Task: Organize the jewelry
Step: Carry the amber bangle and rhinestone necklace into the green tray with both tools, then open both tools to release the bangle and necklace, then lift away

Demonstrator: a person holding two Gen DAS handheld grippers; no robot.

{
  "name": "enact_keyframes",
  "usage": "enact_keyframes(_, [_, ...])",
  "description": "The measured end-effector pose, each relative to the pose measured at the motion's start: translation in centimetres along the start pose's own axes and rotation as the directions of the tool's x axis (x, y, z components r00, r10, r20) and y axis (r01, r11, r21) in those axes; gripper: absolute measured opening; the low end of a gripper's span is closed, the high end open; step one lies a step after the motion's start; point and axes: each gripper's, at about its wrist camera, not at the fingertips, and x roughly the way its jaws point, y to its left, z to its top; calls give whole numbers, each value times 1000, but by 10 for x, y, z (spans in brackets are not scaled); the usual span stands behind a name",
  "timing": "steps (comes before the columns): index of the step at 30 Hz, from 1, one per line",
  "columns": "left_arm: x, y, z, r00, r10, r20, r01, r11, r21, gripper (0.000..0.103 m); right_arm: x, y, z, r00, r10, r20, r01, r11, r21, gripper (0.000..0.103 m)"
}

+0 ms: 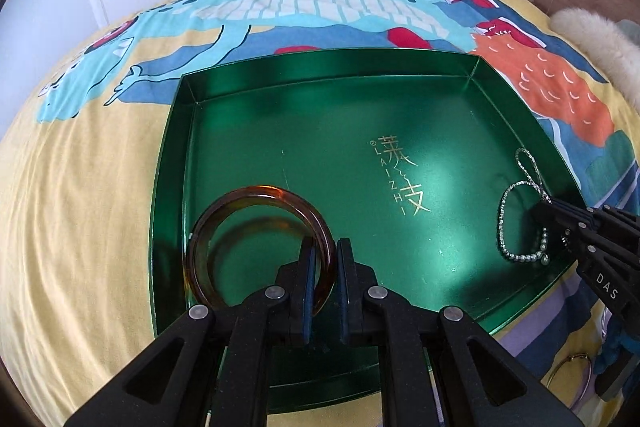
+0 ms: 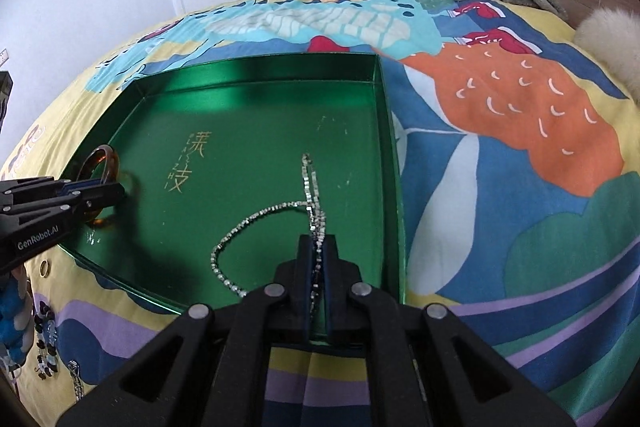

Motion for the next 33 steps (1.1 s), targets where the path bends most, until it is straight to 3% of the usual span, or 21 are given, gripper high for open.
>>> enact_keyframes(3, [0,1,1,1000,0,2,0,1000,-6,13,1,1,1,1000,-8,-11,8,1000,-18,9])
enact_keyframes(7, [-5,3,4,1000,-2,17,2,1000,-7,36,-1,3,4,1000,-10,-22,9,1000,-24,23])
enact_keyframes(9, [-14,3,6,999,-10,32,11,1000,-3,36,-5,5,4,1000,-16,-18,15,999,-33,36])
enact_keyframes(14, [-65,5,8,993,-8,114,7,1000,9,36,-36,7,7,1000,-19,20,20,1000,-19,36])
enact_keyframes(20, [-160,25,-2,970,12,244,-5,1000,-27,42,-119,21,7,991,-2,130,6,1000,-30,36])
enact_keyframes(27, [-258,54,-41,952,97,292,-81,995,-66,43,-231,42,-12,965,9,263,-2,1000,-25,37])
enact_keyframes(33, [-312,71,-96,947,108,303,-89,993,-75,43,-303,65,-46,947,40,317,-28,999,-42,37])
